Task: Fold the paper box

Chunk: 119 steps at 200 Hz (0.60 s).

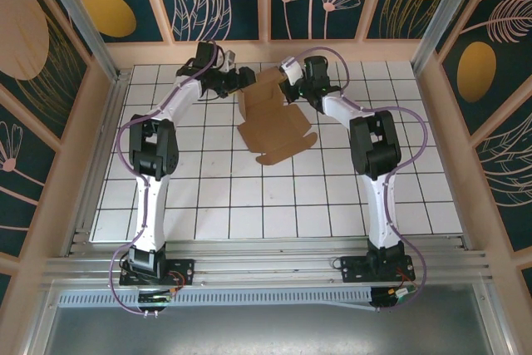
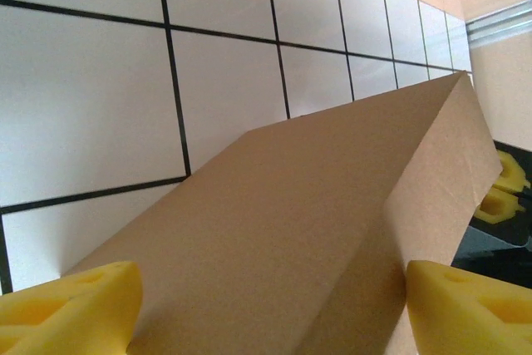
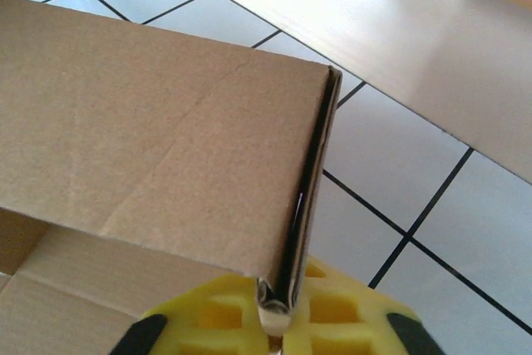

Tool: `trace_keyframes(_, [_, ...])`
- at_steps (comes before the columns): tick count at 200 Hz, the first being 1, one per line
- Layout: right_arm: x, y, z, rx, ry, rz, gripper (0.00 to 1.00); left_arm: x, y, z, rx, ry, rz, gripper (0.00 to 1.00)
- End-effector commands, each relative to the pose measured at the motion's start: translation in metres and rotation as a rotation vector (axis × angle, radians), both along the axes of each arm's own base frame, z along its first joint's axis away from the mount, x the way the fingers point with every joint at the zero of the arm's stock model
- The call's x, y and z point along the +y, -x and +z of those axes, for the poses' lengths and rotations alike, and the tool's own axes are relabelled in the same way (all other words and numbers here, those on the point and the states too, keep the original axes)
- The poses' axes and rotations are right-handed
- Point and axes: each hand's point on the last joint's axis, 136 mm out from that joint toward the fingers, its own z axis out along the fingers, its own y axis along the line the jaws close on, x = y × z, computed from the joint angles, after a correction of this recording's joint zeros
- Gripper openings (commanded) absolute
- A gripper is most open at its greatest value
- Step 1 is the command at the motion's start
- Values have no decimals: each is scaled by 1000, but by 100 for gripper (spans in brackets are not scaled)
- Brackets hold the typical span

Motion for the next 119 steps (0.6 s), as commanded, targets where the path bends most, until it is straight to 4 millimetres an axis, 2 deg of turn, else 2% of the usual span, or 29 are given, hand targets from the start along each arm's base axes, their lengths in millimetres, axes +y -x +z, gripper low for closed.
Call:
trace_keyframes(1, [30, 33, -21, 85, 2, 72, 16, -2, 21, -27, 92, -1, -23, 77])
trace_keyframes(15, [34, 29, -20, 79, -25, 55, 23, -4, 22, -23, 93, 24, -27, 76])
trace_keyframes(57, [41, 23, -23, 94, -101, 40, 23, -6, 20, -14, 78, 40, -33, 76])
trace_keyframes(74, [43, 21, -34, 114, -93, 28, 33, -8, 20, -14, 81, 47, -38, 76])
trace_keyframes(119, [51, 7, -50, 192, -50, 15, 34, -8, 19, -12, 71, 47, -39, 75])
